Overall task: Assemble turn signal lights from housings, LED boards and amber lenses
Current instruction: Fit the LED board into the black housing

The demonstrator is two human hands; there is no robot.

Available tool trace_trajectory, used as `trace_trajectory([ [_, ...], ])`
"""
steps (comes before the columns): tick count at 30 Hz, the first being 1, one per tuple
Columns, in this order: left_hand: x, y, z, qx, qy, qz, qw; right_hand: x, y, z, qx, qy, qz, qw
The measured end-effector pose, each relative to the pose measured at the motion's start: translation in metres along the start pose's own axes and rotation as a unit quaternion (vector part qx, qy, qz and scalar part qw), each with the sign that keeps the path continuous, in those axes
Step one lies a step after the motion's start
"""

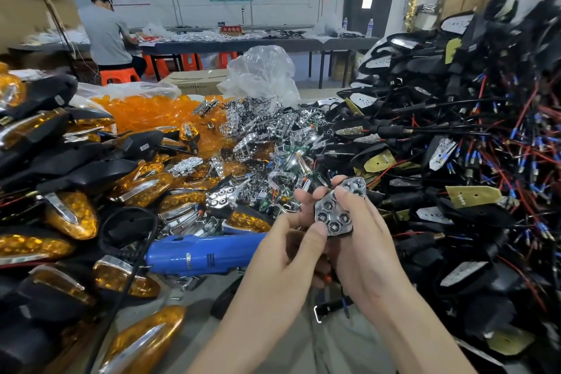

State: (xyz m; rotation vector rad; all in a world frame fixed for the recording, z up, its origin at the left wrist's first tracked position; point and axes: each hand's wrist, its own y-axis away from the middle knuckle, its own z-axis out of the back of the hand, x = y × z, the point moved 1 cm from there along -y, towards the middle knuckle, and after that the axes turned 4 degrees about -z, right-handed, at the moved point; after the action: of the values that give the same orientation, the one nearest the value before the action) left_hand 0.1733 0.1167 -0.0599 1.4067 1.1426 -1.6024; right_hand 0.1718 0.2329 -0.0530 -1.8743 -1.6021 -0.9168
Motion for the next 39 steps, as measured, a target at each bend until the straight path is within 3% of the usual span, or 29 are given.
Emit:
trace_trajectory([
  [13, 0.0, -0.003, 0.001, 0.039, 0.063, 0.009, 0.997, -0.002, 0.0, 0.0, 0.022, 0.035, 0.0, 0.999],
  [25, -0.002, -0.003, 0.002, 0.038, 0.036, 0.011, 0.999, -0.005, -0.004, 0.007, 0.036, 0.055, -0.005, 0.998],
  [33, 0.001, 0.003, 0.012, 0.071, -0.087, 0.014, 0.994, 0.004, -0.012, 0.009, -0.003, -0.033, 0.042, 0.999],
  [39, 0.0, 0.004, 0.019, 0.116, -0.233, -0.029, 0.965, 0.02, -0.018, 0.018, -0.038, -0.135, 0.07, 0.988],
])
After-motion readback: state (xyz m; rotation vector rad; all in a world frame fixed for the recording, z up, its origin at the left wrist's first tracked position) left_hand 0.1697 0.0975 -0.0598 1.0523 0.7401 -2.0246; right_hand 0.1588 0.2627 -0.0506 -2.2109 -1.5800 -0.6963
